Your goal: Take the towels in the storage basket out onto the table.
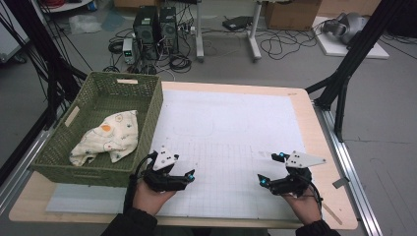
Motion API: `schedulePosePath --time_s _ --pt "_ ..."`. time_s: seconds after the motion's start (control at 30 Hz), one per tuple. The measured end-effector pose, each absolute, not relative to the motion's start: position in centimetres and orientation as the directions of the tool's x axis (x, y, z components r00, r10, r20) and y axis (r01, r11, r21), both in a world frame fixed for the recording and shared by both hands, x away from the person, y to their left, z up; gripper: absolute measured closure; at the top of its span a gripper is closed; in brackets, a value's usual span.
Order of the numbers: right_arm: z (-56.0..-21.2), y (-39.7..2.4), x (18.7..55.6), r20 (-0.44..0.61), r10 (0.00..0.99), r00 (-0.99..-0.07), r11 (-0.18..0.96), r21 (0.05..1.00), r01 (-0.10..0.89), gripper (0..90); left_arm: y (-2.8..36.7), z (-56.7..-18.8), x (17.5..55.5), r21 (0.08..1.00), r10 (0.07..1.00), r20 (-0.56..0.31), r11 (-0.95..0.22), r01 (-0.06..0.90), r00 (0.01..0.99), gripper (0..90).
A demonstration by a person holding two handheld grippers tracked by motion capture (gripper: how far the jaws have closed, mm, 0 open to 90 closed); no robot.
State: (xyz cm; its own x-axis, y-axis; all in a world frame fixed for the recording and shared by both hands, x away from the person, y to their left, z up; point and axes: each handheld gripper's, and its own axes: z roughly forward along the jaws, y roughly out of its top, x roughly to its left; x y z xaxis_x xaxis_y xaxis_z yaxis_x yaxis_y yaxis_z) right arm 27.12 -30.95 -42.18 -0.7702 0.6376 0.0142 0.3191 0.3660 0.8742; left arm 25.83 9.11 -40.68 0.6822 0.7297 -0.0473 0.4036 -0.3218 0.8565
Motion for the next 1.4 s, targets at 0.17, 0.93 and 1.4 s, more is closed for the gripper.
schedulePosePath --time_s 0.17,0.93,1.4 --pt "-42.1 -30.9 27.1 0.013 0.641 -0.768 0.363 0.876 0.317 8.2 9.1 -40.6 25.8 0.852 0.723 -0.051 -0.33 0.408 0.69 27.7" --pt "-41.9 -31.3 27.0 0.022 0.648 -0.761 0.341 0.885 0.316 8.1 7.1 -38.7 26.4 0.846 0.709 -0.008 -0.372 0.383 0.705 28.5" --pt "-41.8 -31.5 27.1 0.026 0.65 -0.76 0.331 0.89 0.314 8.1 6.1 -38.2 28.4 0.827 0.707 0.008 -0.402 0.393 0.707 29.8"
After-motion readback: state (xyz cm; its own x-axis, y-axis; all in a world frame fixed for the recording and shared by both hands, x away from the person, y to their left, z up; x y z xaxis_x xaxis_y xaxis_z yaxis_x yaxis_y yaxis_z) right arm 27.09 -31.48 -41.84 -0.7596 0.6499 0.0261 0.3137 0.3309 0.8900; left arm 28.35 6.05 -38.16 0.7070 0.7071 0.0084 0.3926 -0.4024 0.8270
